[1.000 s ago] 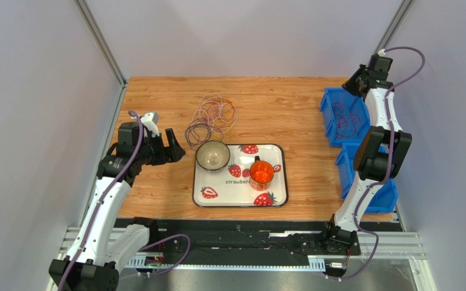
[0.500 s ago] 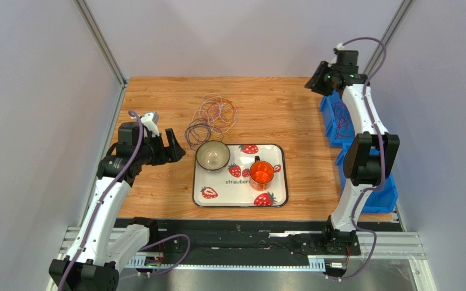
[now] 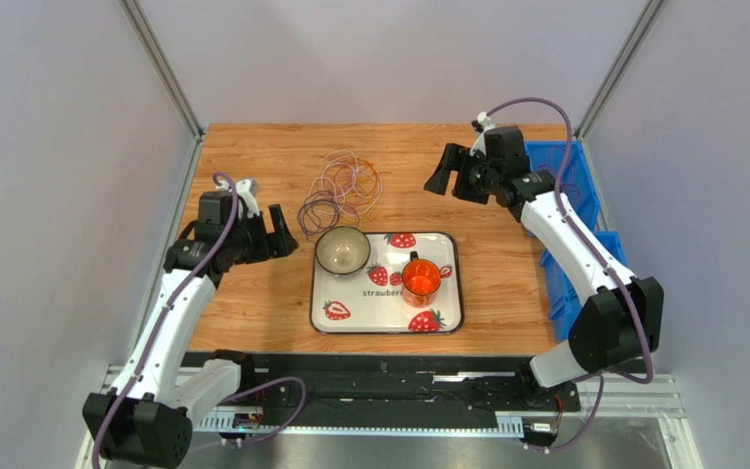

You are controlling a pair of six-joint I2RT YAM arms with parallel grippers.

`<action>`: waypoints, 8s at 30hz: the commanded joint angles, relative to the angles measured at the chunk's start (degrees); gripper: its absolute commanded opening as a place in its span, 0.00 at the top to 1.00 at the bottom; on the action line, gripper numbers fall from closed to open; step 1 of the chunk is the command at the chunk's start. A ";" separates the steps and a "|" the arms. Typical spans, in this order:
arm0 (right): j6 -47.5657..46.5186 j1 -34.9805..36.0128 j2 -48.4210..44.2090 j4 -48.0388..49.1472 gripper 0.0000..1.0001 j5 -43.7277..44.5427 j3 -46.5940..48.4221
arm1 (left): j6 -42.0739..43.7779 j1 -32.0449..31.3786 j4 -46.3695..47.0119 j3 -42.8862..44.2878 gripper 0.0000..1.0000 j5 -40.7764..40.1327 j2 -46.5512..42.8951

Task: Untangle the cables
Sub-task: Untie the cable.

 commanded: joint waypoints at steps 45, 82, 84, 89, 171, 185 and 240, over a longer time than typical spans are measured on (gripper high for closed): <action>0.45 10.17 -2.81 8.22 0.19 -4.21 -25.29 | 11.64 -0.42 19.76 44.63 0.27 -3.62 65.18; -1.13 10.70 -2.99 6.72 0.19 -4.48 -25.02 | 7.95 -2.09 6.58 63.51 0.38 -7.74 79.33; -1.13 10.70 -2.90 6.90 0.19 -4.48 -25.11 | 8.57 -2.79 4.74 65.10 0.39 -8.54 80.82; -0.95 10.78 -2.90 7.07 0.19 -4.66 -25.29 | 8.57 -3.41 3.50 66.96 0.42 -10.65 81.71; -3.85 10.79 -12.30 1.08 0.18 -7.47 -0.77 | 7.78 -4.29 -2.65 79.09 1.00 8.07 47.62; -15.89 13.68 9.83 7.87 0.19 -0.62 16.18 | 4.71 -4.38 3.15 61.08 1.00 9.83 36.71; -37.69 16.15 39.64 10.94 0.27 -13.44 29.82 | -1.45 3.53 -1.42 57.38 1.00 6.66 49.81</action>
